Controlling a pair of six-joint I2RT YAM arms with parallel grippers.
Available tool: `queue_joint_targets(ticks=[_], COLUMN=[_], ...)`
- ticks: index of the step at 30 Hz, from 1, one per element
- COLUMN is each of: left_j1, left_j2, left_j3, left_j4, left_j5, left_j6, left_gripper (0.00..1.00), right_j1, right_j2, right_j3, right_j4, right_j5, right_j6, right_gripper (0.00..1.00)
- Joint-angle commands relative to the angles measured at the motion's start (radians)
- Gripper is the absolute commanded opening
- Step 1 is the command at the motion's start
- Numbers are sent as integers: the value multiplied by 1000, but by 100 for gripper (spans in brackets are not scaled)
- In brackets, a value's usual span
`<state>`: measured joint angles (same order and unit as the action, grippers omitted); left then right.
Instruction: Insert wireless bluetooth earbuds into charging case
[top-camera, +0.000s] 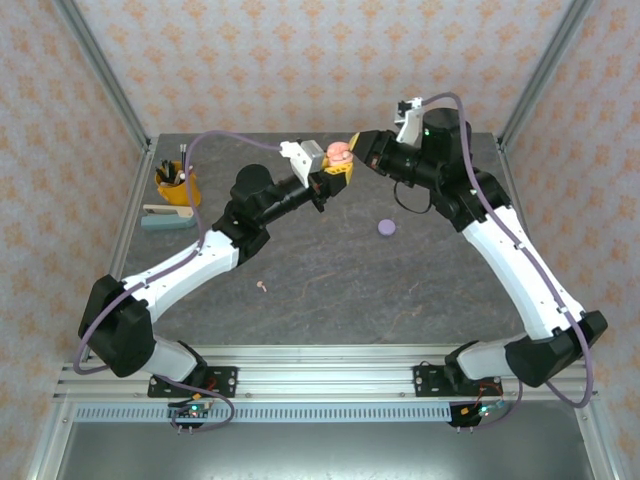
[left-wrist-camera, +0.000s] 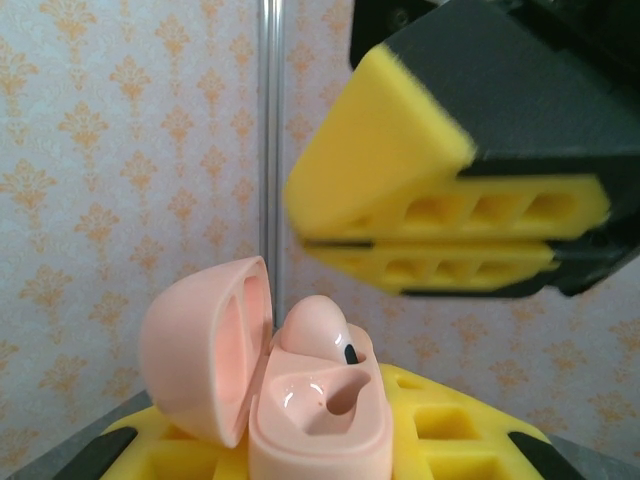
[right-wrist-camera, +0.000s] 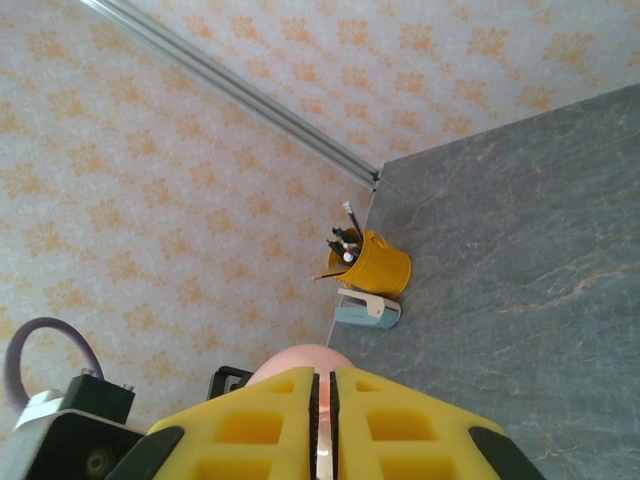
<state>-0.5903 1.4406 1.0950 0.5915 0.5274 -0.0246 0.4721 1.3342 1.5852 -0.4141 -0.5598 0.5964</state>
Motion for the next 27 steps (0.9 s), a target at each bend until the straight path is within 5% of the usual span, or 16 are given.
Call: queue_joint_targets(ticks=[1, 9, 13, 18, 27], left_j1=[-5, 45, 95, 167, 264], left_j2=[-38, -75, -87, -83, -49], left_j3=[-18, -33, -19, 20, 92], left_j4=[24, 26, 25, 15, 26], left_j5=[-29, -52, -56, -68, -95], left_j6=[29, 60, 64, 53, 3], left_gripper=[0, 0, 0, 0, 0], right_j1=[-16, -16, -1, 126, 409], right_j2=[-119, -216, -192, -79, 276], right_j3=[-16, -186, -354, -470, -333], right_j4=[-24, -109, -54, -32, -103], right_j5=[48, 53, 40, 134, 300], right_j6=[-26, -10, 12, -23, -132], right_gripper=[15, 23, 45, 64, 70])
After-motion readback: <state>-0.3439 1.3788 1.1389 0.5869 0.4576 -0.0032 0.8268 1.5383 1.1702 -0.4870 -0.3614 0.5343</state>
